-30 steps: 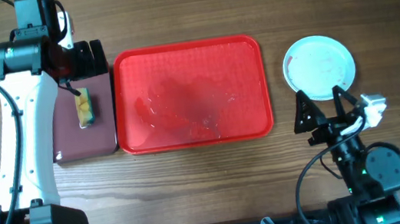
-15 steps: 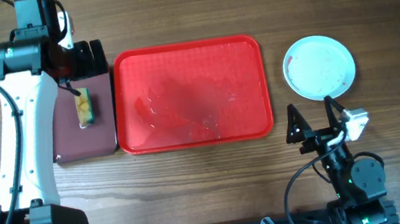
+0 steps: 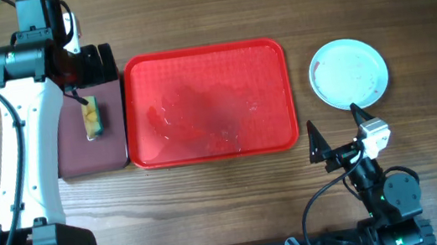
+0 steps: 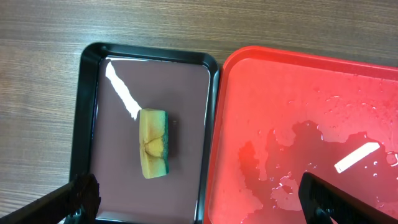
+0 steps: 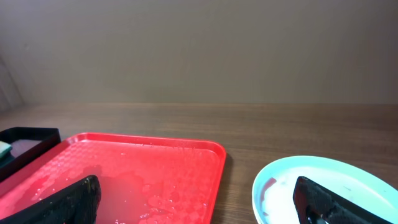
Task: Clean dirty plates on tray and stack at the side
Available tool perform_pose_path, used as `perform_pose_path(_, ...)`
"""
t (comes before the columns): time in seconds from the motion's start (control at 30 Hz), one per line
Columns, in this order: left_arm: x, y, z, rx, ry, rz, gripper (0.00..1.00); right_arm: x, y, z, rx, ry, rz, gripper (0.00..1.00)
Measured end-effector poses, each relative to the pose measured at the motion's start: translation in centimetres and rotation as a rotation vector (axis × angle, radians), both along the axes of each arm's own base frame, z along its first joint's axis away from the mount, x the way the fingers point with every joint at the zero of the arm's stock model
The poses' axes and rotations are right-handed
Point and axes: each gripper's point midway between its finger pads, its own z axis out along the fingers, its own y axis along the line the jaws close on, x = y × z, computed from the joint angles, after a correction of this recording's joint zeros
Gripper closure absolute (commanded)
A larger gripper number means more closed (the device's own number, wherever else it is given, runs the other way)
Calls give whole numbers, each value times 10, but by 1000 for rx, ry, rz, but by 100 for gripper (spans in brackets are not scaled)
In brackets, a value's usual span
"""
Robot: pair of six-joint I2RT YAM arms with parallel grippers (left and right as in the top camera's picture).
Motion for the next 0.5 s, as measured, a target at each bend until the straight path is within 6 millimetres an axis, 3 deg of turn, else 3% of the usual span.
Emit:
perform_pose_path(0.4, -2, 0, 1, 1, 3, 0, 0, 0, 0, 0, -3, -1, 0, 0)
perform_pose_path(0.5, -12, 0, 33, 8, -91, 1, 0, 0, 0, 0, -3, -1, 0, 0)
